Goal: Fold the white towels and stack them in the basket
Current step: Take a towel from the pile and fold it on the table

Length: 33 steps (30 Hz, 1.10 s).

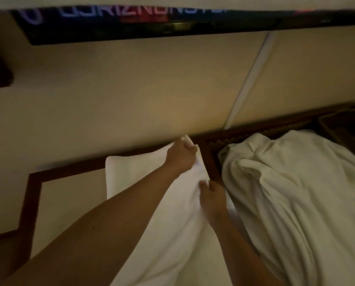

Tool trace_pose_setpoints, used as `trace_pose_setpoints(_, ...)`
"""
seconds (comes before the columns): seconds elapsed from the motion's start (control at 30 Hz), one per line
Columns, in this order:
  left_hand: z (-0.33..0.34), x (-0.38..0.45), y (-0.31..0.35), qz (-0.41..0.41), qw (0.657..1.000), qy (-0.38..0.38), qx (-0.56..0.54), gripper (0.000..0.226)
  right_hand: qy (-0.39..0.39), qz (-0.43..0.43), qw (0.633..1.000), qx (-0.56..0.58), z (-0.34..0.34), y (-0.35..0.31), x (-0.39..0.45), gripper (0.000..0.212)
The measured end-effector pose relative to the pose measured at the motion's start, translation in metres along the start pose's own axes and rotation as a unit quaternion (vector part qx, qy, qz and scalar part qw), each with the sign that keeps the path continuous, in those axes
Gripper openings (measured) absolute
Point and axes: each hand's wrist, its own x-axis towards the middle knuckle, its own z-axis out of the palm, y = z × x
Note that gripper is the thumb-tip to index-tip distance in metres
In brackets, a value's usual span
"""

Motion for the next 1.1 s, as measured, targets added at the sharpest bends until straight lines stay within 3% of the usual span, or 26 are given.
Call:
trace_pose_setpoints(0.07, 0.019, 0.005, -0.019, 0.012, 0.998, -0.013, 0.062, 0.022, -0.032, 0.033, 0.995, -0.083, -0.017, 0.023, 0.025, 0.021)
trace_pose_setpoints(0.17, -0.007, 0.010, -0.056, 0.106, 0.985, 0.078, 0.112, 0.005, -0.090, 0.026, 0.983, -0.159, -0.022, 0.023, 0.051, 0.026)
trace_pose_setpoints(0.23, -0.045, 0.017, -0.084, 0.148, 0.959, 0.130, 0.204, 0.017, -0.112, 0.016, 0.979, -0.170, -0.017, 0.005, 0.067, 0.036)
trace_pose_setpoints(0.3, -0.082, 0.024, -0.102, 0.115, 0.925, 0.130, 0.338, 0.030, -0.117, -0.009, 0.978, -0.172, -0.009, -0.011, 0.093, 0.050)
trace_pose_setpoints(0.37, -0.114, 0.029, -0.113, 0.032, 0.899, 0.104, 0.424, 0.041, -0.118, -0.040, 0.975, -0.184, 0.001, -0.024, 0.118, 0.056)
trace_pose_setpoints(0.47, -0.143, 0.032, -0.121, -0.051, 0.869, 0.057, 0.490, 0.051, -0.094, -0.101, 0.977, -0.160, 0.007, -0.025, 0.144, 0.037)
trace_pose_setpoints(0.57, -0.158, 0.038, -0.128, -0.056, 0.856, 0.026, 0.514, 0.058, -0.044, -0.142, 0.978, -0.150, 0.004, -0.018, 0.149, 0.032)
trace_pose_setpoints(0.67, -0.162, 0.046, -0.132, -0.080, 0.855, 0.013, 0.512, 0.067, -0.056, -0.151, 0.957, -0.241, 0.005, -0.015, 0.159, 0.033)
trace_pose_setpoints(0.77, -0.166, 0.054, -0.131, -0.112, 0.867, 0.007, 0.485, 0.078, -0.079, -0.154, 0.951, -0.255, 0.005, -0.021, 0.168, 0.033)
trace_pose_setpoints(0.93, -0.174, 0.056, -0.130, -0.115, 0.929, 0.004, 0.353, 0.047, -0.054, -0.158, 0.949, -0.267, 0.003, -0.016, 0.175, 0.036)
trace_pose_setpoints(1.1, -0.161, 0.048, -0.139, -0.108, 0.942, 0.102, 0.300, 0.029, -0.035, -0.156, 0.949, -0.271, 0.009, -0.021, 0.175, 0.035)
